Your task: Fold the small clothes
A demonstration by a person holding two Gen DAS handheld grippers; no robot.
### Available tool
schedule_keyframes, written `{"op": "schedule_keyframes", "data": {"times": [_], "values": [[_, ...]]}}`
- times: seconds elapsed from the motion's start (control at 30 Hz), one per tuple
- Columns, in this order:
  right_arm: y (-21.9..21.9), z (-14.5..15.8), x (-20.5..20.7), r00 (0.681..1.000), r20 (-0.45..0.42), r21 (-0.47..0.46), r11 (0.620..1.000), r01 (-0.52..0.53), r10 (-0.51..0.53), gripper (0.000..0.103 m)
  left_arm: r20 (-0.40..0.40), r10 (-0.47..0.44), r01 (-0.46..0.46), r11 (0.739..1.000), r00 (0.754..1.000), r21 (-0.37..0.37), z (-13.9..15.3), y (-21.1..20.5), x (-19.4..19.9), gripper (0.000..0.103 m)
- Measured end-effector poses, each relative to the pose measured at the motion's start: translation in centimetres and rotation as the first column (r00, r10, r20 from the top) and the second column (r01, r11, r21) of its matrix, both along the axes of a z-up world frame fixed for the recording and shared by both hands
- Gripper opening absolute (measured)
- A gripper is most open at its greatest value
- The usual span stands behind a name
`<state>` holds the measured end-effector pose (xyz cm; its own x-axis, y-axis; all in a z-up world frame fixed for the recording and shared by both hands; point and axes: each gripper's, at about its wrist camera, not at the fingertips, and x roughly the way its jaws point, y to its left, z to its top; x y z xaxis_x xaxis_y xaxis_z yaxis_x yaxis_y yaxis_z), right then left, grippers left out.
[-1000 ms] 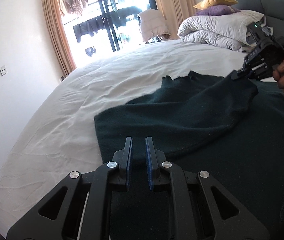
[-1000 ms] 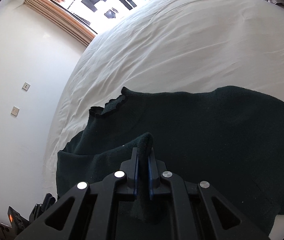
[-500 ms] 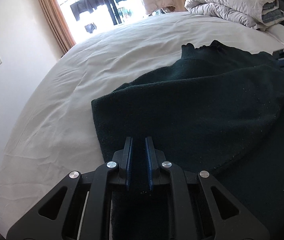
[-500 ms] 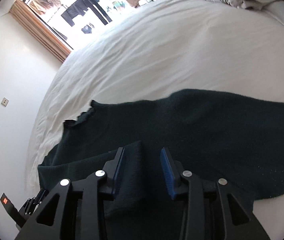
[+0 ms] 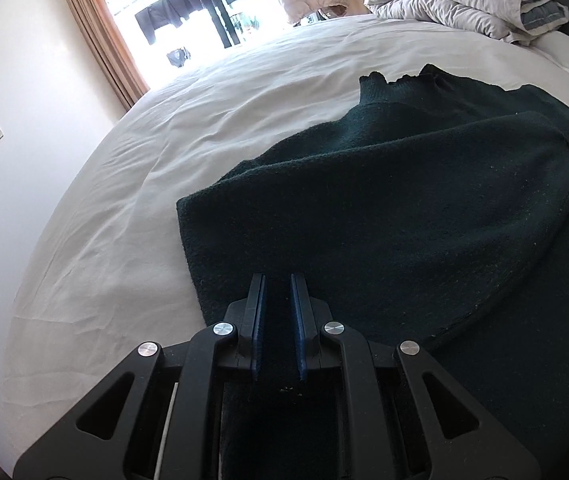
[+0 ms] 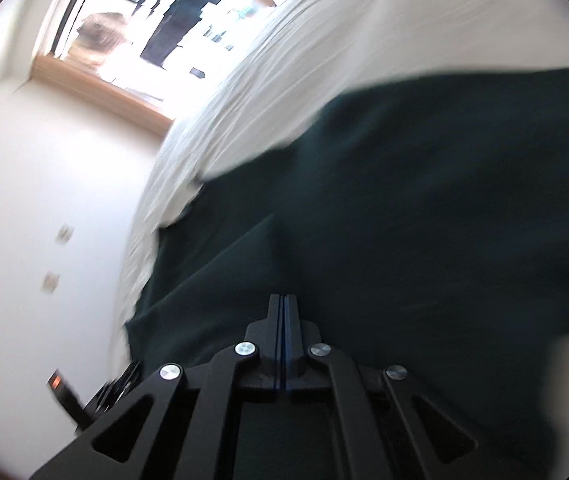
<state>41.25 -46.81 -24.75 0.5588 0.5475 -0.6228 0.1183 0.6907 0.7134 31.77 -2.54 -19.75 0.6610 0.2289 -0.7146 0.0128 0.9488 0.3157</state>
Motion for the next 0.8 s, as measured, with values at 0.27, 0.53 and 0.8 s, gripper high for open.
{"op": "schedule_keyframes", "data": {"times": [0.27,0.53,0.8], "values": [[-15.1,5.9,-10.5,0.917,0.204,0.037,0.939,0.343,-0.343,0.069,0.076,0.003,-0.004,1.0,0.997,0.016,3.4,-2.3,-1.0,0.012],[-30.5,-0.4,-19.9,0.703,0.007,0.252,0.681,0.687,-0.711,0.069,-0.013,-0.108,0.103,0.97,0.994,-0.222,3.1,-7.6,0.9,0.012],[-35.2,-4.2,-19.0,0.67,-0.089,0.313,0.618,0.721,-0.737,0.061,-0.075,-0.08,0.044,0.917,0.994,-0.396,0.7,-6.1,2.0,0.013]]}}
